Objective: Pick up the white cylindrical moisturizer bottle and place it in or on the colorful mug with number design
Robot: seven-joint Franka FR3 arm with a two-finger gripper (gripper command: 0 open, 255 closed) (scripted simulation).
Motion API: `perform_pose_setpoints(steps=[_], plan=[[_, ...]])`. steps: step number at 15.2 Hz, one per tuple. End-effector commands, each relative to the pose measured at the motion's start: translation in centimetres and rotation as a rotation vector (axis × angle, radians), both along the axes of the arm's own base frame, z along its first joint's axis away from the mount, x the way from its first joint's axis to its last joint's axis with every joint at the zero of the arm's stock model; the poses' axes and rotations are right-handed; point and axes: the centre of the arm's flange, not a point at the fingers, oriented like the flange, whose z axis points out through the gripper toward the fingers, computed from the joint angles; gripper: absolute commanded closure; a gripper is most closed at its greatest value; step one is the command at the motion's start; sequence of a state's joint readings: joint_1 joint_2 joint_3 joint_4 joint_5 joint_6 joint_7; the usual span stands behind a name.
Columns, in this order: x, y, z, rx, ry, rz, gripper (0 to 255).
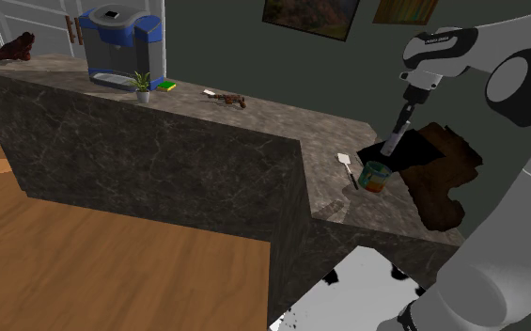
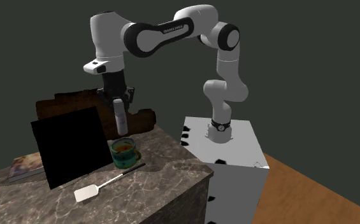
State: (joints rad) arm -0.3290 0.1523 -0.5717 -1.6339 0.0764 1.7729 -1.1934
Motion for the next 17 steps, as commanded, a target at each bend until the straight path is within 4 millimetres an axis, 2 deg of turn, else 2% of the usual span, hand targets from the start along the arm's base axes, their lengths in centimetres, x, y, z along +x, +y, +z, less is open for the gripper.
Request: perform_pose_setpoints(steps=[1,12,17], plan=[[-0.1,0.0,-1.1,-0.001,-0.001,0.0,255],[-0.1,0.0,-6.9,-0.001,-0.001,0.0,255],[-0.1,0.0,-6.9,-0.001,-0.001,0.0,255]])
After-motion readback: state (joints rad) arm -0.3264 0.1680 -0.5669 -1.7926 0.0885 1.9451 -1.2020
